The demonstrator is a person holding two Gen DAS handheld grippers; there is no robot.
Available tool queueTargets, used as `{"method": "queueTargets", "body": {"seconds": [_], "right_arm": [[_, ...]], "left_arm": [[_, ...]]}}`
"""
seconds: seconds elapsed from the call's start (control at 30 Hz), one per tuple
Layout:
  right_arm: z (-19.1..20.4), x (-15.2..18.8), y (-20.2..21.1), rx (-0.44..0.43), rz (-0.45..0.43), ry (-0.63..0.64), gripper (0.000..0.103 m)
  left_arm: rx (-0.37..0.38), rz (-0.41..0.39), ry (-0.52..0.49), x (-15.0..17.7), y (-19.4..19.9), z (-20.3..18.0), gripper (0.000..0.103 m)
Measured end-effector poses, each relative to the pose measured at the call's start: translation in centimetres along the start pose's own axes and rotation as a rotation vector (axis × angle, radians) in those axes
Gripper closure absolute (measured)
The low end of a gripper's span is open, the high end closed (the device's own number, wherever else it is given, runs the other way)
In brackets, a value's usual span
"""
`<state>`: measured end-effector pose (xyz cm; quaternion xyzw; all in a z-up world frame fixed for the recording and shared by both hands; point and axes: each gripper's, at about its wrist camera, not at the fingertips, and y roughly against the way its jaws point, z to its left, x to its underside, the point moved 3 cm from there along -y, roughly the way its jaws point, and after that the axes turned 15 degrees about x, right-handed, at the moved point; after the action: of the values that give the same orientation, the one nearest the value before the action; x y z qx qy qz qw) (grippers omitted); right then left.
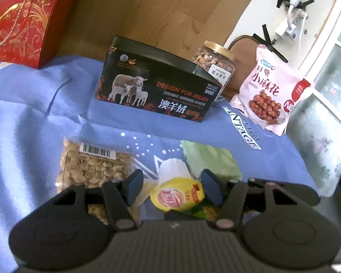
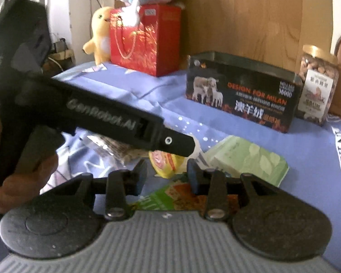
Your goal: Organize snacks
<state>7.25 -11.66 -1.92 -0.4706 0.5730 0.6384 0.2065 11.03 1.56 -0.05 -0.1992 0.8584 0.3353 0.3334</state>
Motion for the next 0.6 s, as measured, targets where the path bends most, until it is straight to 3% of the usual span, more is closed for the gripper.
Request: {"method": "queueTargets", "body": {"seconds": [0.2,0.37,0.6], "right_arm": [[0.11,0.08,-0.57,-0.018,0.002,-0.043,0.061],[0.2,0.07,-0.61,-0.019,-0.011,-0.047,0.062],[0.09,0.14,-0.22,-0.019,-0.038,-0.064,0.063]], "left_arm": [[0.041,-0.008,-0.002,0.45,-0.2,0.5,0.046],[0.078,-0.02,-0.001,0.65,-0.18,0.63,0.057],[0.084,-0.034,-0.018,0.68,0.05,0.31,0.057]]}}
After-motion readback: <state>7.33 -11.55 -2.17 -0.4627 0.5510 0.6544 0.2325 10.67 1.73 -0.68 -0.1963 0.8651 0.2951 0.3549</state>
